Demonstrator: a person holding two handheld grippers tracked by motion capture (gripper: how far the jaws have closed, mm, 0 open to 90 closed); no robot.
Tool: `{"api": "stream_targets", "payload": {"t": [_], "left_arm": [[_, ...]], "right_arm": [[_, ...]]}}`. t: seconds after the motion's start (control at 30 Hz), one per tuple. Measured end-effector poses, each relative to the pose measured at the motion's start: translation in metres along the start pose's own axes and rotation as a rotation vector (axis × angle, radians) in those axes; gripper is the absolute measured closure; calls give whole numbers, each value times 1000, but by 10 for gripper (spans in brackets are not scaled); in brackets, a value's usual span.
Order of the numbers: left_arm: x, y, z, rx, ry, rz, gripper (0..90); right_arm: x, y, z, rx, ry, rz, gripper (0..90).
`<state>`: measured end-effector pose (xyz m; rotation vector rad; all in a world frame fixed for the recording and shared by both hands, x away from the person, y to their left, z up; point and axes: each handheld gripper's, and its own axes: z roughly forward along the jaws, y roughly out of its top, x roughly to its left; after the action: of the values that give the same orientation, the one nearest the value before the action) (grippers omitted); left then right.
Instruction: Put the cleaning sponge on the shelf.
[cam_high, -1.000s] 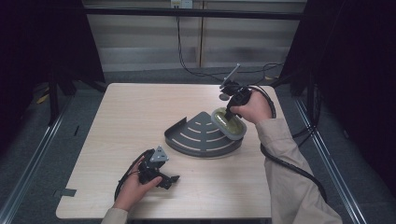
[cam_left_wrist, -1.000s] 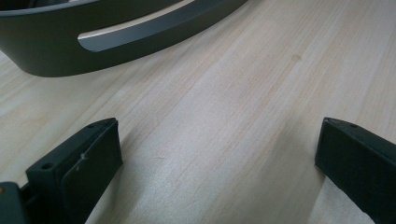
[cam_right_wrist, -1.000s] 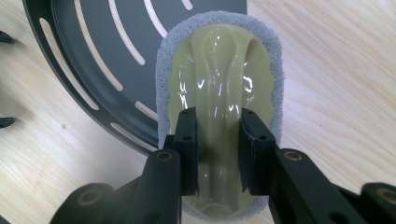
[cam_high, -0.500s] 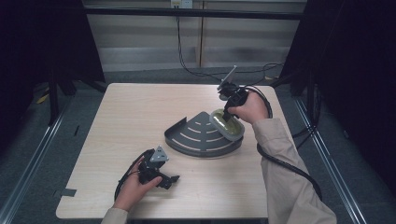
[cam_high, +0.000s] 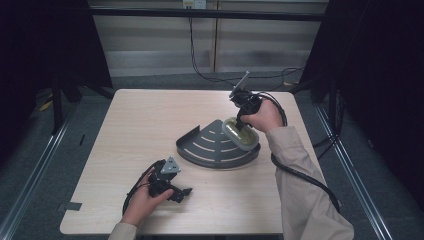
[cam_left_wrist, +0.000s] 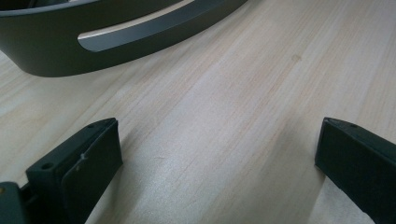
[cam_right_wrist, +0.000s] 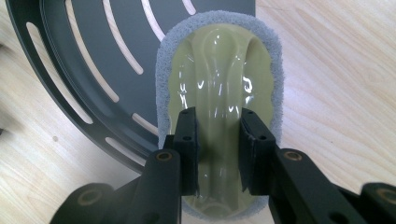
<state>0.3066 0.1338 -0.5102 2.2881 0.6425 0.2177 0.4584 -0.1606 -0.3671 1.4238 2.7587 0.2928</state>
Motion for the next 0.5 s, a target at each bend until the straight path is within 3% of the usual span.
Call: {"api": "stream_targets", "payload": {"t": [0.5], "left_arm": [[0, 0, 0, 0, 0, 0, 0]], "right_arm": [[0, 3, 9, 15, 2, -8, 715]]}}
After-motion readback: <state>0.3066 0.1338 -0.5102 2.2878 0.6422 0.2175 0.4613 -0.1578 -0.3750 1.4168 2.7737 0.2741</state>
